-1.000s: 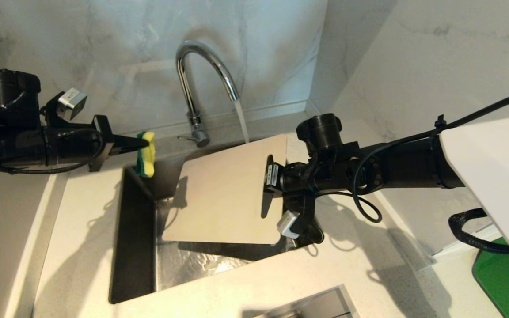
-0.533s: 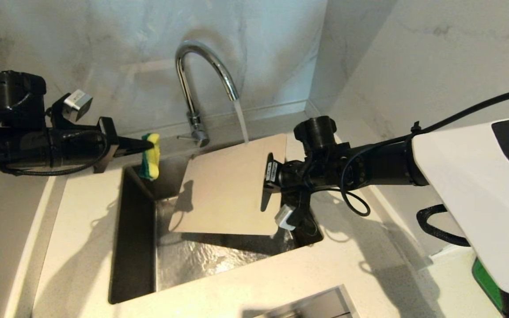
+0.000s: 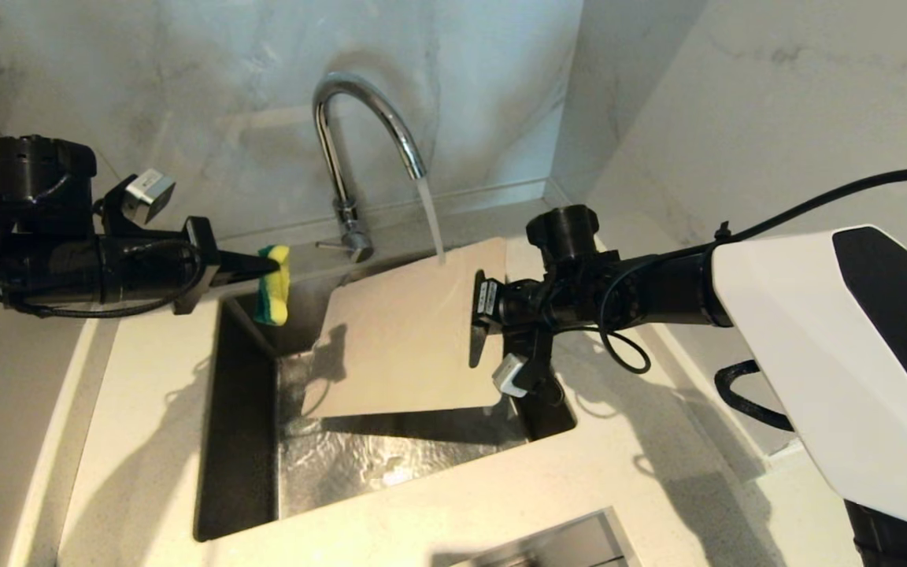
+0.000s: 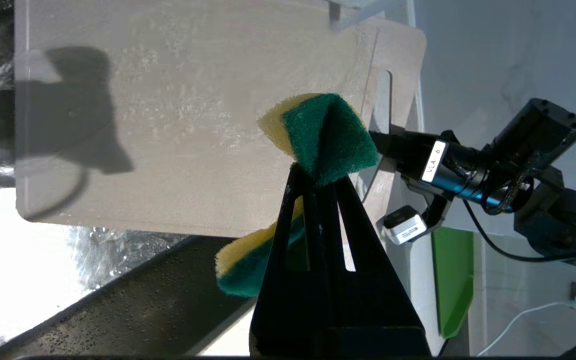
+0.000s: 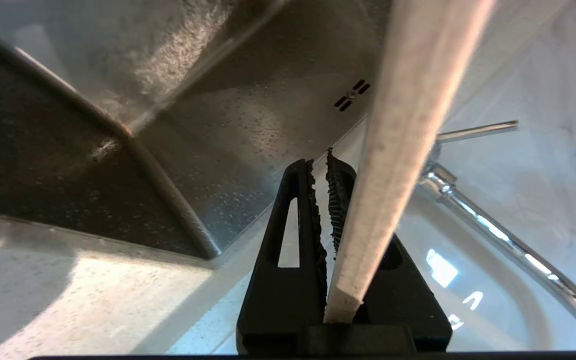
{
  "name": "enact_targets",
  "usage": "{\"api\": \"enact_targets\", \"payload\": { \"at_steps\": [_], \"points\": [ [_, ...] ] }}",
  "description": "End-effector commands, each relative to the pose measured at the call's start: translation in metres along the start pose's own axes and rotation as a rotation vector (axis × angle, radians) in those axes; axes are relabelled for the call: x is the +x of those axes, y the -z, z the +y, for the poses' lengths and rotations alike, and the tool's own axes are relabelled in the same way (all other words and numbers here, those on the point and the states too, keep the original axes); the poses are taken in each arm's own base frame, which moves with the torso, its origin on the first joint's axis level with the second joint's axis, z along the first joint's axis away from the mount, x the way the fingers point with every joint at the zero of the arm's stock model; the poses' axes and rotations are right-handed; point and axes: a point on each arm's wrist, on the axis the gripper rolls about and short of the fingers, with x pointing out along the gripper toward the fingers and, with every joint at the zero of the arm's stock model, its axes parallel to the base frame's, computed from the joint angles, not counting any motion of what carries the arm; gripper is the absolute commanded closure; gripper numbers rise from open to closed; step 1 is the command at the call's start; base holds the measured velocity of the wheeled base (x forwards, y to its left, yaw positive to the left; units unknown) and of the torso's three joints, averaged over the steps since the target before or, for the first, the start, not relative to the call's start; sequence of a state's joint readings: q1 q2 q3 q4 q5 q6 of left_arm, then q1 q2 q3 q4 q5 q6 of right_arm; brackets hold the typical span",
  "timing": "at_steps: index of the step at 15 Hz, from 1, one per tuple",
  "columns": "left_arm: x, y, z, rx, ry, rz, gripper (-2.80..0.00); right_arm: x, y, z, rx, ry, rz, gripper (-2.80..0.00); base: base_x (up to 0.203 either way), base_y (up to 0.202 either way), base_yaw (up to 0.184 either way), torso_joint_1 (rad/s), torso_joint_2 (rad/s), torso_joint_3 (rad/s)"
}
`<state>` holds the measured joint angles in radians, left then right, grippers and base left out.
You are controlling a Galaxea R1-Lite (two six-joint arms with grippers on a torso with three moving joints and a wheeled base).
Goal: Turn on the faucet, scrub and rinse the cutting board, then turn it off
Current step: Scrub the cutting board underwater
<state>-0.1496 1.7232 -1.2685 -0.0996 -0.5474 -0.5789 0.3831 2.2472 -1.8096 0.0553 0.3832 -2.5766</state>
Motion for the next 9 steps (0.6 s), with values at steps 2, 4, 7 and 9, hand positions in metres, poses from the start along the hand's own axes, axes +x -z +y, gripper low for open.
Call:
{"api": "enact_targets", "payload": {
  "at_steps": [2,4,7,9],
  "points": [
    [0.0041,0.0012,0.0033,-0.008,-0.002,0.011,0.00,0.0009,0.0050,0.0025,-0.014,0.002,0.019,0.00,0.000,0.000,0.000,0.000,0.00,0.000],
    [0.0045,0.0013,0.0037,-0.008,-0.003,0.012,0.00,0.0025,0.0092,0.0007,-0.020,0.010,0.031,0.00,0.000,0.000,0.000,0.000,0.00,0.000],
    [0.0049,0.0014,0.0040,-0.008,-0.003,0.012,0.00,0.0035,0.0132,-0.0013,-0.018,0.008,0.028,0.00,0.000,0.000,0.000,0.000,0.00,0.000],
    [0.0045,0.0013,0.0037,-0.008,-0.003,0.012,0.00,0.0035,0.0135,-0.0015,-0.019,0.008,0.029,0.00,0.000,0.000,0.000,0.000,0.00,0.000]
  ]
}}
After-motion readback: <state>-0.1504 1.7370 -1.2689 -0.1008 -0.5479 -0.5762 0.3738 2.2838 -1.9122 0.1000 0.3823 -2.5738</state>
